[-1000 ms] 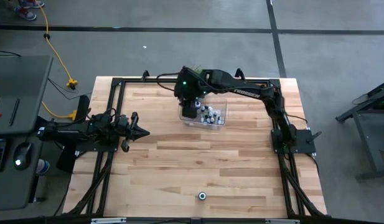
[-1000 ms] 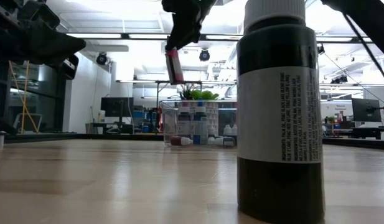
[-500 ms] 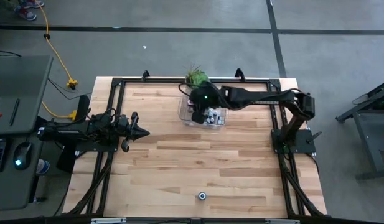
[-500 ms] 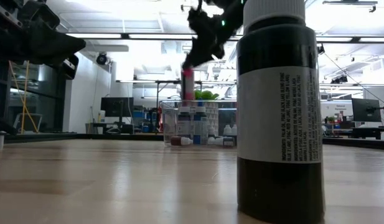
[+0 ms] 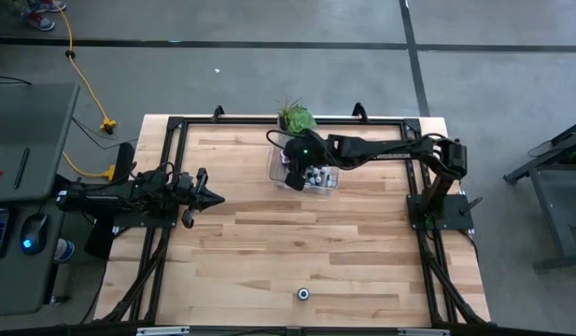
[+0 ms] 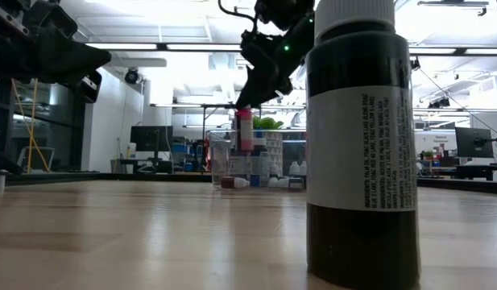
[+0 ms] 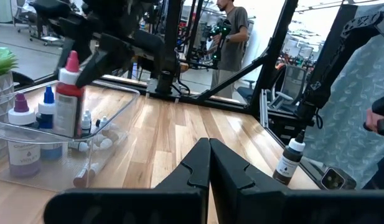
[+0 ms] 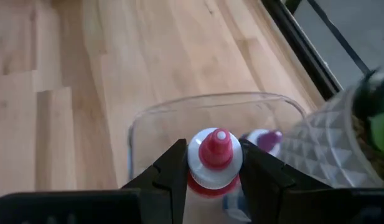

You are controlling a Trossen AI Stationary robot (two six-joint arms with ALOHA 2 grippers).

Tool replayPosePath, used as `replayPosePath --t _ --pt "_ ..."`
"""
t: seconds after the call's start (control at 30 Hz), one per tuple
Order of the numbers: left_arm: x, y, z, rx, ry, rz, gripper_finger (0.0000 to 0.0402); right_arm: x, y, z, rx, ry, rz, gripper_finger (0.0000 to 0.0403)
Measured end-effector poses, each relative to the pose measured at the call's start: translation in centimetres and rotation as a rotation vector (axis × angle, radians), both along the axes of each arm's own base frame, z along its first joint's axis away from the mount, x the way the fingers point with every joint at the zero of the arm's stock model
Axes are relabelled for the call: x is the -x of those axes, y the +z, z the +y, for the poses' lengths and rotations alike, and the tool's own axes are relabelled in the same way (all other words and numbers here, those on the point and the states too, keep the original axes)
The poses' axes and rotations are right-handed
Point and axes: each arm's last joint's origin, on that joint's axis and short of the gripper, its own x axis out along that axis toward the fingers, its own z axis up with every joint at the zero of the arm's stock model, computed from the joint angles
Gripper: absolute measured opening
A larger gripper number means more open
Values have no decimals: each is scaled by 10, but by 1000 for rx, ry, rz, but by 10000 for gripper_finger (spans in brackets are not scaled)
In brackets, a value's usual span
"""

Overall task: Pick & Place food coloring
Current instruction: Put the large red food coloring bottle into the bin

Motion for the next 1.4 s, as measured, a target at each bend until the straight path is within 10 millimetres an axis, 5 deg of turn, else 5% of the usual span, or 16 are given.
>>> replayPosePath --t 0.63,1.0,1.4 --pt "0 0 0 0 0 2 0 -25 -48 -13 -32 40 9 111" --pt "0 0 0 0 0 2 0 -23 -54 -20 -55 42 31 115" --pt "0 0 0 0 0 2 0 -23 -55 -20 -50 65 38 163"
